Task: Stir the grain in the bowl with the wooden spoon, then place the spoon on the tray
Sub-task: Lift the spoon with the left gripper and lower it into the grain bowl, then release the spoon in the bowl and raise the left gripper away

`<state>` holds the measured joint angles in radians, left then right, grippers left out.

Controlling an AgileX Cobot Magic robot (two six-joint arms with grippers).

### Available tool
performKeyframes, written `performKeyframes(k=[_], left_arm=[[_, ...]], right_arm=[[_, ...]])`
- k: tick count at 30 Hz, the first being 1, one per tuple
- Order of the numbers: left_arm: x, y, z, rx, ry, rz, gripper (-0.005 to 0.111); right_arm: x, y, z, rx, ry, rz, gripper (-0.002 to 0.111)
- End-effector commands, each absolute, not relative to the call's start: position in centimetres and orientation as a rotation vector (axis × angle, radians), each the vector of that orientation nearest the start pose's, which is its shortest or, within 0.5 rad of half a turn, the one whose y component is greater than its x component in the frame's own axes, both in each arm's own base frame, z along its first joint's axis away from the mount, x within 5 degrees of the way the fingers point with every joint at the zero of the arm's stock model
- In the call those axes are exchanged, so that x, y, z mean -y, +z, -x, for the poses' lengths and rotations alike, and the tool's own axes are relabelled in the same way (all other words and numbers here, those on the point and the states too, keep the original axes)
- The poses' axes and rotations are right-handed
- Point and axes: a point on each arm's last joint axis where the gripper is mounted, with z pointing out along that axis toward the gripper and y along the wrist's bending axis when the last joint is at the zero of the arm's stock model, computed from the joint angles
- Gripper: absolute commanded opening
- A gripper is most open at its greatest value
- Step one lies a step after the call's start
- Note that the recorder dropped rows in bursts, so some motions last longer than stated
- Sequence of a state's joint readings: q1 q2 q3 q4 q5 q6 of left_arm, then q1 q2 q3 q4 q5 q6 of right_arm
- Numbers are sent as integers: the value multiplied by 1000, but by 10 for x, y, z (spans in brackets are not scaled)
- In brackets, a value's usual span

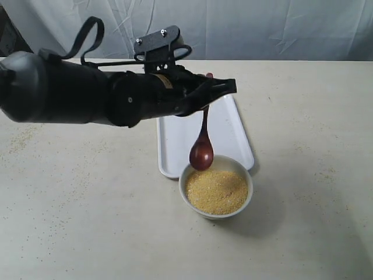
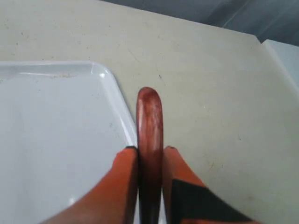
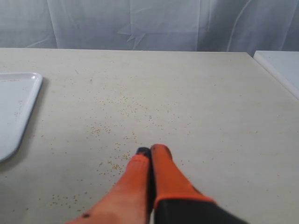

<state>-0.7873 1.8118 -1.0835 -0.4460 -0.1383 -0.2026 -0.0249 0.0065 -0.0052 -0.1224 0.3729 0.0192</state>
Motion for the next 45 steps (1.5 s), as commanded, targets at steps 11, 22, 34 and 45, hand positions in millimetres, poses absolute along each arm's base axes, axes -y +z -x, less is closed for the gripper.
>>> performKeyframes(k=[11,22,34,45], left_arm=[[303,172,-275,-2217,-763,-197,0],[305,164,-270,-2283,-749,-226,11],[304,166,-268,-2305,-737,-264,38],[295,235,-266,-1941,-583,-770,11]], right_arm=[[5,181,-53,-1845,-126,29,0],[6,181,-53,-1847,-128,31,0],[6,181,-53,-1847,-128,31,0],[6,181,-53,-1845,-126,29,0]])
